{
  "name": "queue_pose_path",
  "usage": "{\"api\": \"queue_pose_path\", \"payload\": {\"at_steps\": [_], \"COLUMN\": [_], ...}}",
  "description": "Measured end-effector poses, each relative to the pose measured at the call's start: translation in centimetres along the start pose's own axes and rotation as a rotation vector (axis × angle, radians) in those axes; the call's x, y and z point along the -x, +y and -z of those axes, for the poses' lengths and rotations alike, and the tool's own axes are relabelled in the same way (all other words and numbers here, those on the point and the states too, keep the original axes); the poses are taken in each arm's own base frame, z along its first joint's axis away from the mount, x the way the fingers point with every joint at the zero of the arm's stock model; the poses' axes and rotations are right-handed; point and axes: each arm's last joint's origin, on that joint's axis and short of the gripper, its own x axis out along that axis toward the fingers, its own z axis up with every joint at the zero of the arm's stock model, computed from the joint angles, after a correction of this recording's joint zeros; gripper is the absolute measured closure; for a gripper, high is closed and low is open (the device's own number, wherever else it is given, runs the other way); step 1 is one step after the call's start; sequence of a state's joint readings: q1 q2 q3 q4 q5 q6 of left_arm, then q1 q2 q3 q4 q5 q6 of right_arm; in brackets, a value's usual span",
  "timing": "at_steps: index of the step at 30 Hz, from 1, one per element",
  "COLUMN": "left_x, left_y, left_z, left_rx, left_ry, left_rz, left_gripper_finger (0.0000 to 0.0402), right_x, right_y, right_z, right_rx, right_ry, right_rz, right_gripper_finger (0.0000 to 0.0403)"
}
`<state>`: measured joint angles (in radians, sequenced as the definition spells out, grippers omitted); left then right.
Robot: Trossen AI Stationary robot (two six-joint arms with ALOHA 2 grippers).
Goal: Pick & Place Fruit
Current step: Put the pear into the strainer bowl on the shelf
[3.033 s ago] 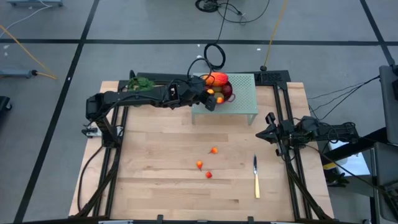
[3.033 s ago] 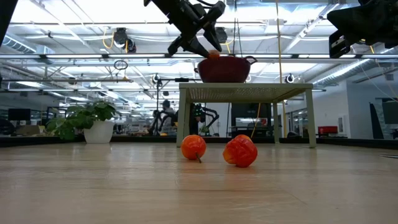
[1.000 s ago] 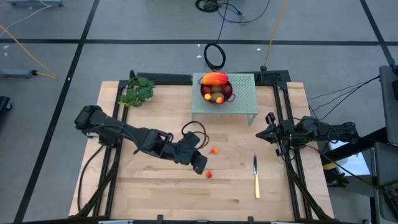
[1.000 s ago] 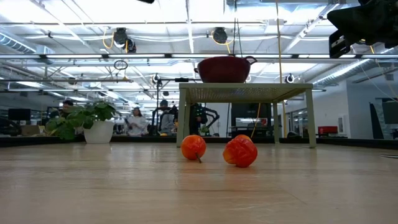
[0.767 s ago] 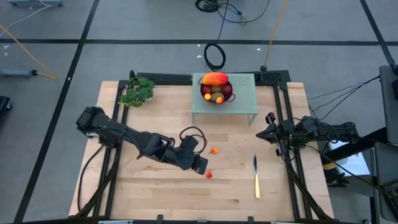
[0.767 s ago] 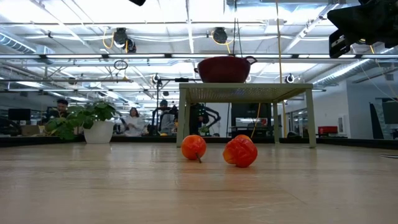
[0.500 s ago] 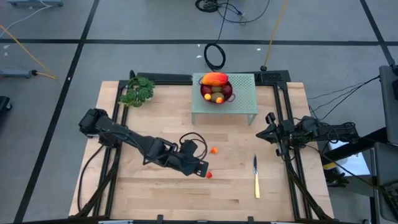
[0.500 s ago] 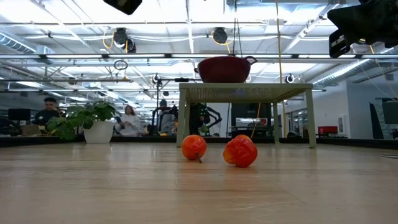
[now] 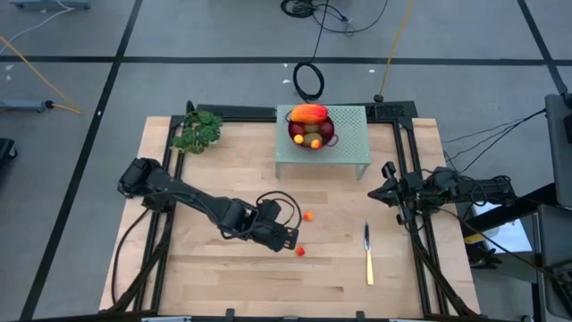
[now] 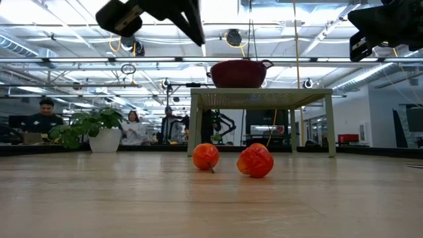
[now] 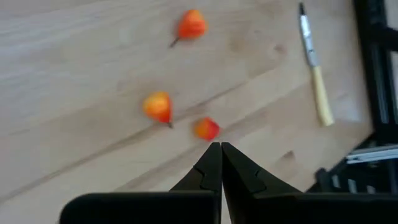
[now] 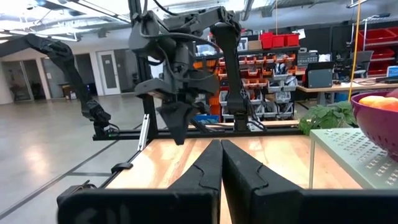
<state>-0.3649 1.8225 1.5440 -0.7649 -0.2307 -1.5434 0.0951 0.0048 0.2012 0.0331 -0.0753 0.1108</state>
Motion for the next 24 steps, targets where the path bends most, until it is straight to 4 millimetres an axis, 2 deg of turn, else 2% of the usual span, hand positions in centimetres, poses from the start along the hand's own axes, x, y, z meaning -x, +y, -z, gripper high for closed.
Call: {"api": "queue_pose_path", "payload": {"at_steps": [10,15,19,24], "left_x": [-1.0,-1.2,-1.1,-1.1], "left_y": [0.0,-0.1,-0.2,-0.2], "left_z": [-0.6,-0.7,-0.7,-0.8], "left_rx": [-0.062,-0.026,0.017,0.093], "left_ry": [-0.001,-0.007,-0.019,-0.046], "left_rz": [-0.015,-0.009,0.002,0.007], "left_gripper_finger": [0.0392,0.0399,0.0377,0.0329], "right_x": [0.0,0.0,0.0,0.0], "right_y": [0.0,0.0,0.0,0.0], "right_z": [0.0,0.0,0.0,0.2], "right_rx": [0.0,0.002,0.002,0.0], "right_ry": [0.0,0.0,0.001,0.021], "right_rz": [0.0,0.0,0.0,-0.001], "right_gripper_finger": [0.0403,0.0403,0.0403,0.0403]}}
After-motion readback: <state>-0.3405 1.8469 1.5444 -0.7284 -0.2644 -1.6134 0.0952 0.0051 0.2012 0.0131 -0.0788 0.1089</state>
